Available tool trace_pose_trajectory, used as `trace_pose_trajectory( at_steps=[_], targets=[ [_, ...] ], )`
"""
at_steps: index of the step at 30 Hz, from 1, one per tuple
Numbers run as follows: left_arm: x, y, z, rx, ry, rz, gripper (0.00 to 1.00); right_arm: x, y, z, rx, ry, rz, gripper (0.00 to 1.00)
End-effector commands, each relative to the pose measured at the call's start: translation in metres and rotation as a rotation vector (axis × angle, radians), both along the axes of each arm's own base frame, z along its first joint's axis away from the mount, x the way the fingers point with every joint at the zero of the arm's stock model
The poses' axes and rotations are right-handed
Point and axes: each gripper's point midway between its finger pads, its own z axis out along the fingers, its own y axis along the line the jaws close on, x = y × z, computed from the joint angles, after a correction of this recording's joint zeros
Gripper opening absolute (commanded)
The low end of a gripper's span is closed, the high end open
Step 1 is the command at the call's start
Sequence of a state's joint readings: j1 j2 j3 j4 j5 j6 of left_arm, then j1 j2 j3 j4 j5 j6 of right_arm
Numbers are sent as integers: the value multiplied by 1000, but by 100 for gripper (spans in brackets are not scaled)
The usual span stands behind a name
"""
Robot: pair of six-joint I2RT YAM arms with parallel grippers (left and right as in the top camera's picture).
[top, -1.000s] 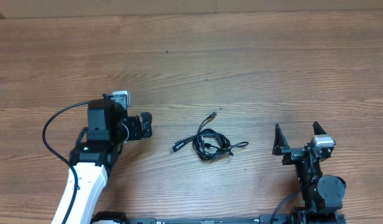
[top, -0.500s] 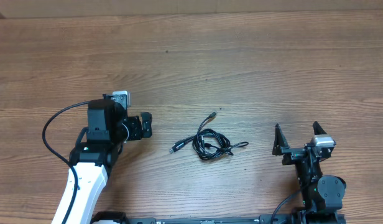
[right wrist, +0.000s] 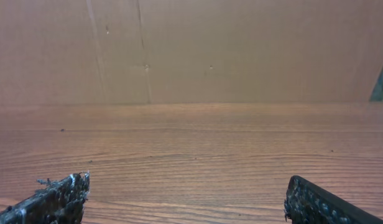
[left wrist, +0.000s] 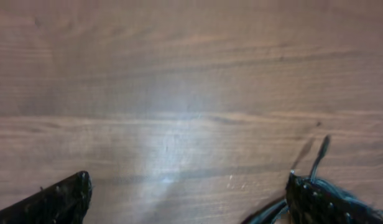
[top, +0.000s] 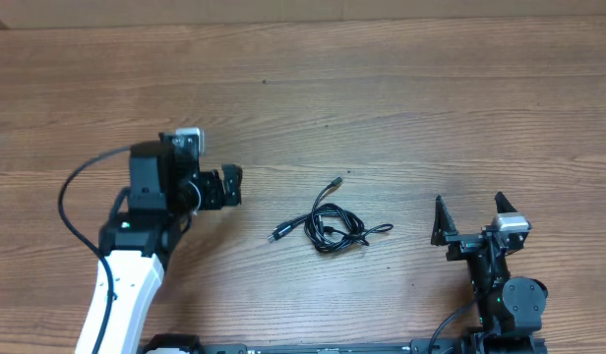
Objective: Untangle cables
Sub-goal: 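Reach the left gripper over the cable bundle and grasp it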
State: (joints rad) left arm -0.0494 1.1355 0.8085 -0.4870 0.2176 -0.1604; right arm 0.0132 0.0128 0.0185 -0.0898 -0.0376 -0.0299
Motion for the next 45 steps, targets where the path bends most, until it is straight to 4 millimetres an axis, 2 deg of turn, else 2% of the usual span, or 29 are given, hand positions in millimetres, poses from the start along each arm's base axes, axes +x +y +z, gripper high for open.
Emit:
trace_pose_trajectory(
  at_steps=[1,4,10,12,20,30,33,38,41,45],
  targets=[
    [11,-1,36,-5,-57,-16,100,0,-1,-1,-5,-6,-6,100],
    [10,-1,53,-4,-61,-17,100,0,-1,-1,-5,-6,-6,100],
    [9,-11,68,2,-73,-45,100,0,-1,-1,-5,-6,-6,100],
    [8,-24,71,6,-83,-84,100,0,-1,-1,-5,-6,-6,100],
    [1,-58,74,79,-107,-145,100,0,-1,-1,-5,-6,-6,100],
    [-20,-106,75,-21,-71,-243,100,0,-1,-1,-5,-8,-6,100],
    [-32,-117,67,-15,-30,-283,100,0,-1,-1,-5,-7,-6,100],
    [-44,-132,42,-5,73,-312,100,0,0,-1,1,-8,2,100],
    [-43,-146,14,-30,187,-265,100,0,4,-1,77,-3,20,100],
    [-41,-153,-24,-36,323,-188,100,0,3,-1,172,5,17,100]
  ],
)
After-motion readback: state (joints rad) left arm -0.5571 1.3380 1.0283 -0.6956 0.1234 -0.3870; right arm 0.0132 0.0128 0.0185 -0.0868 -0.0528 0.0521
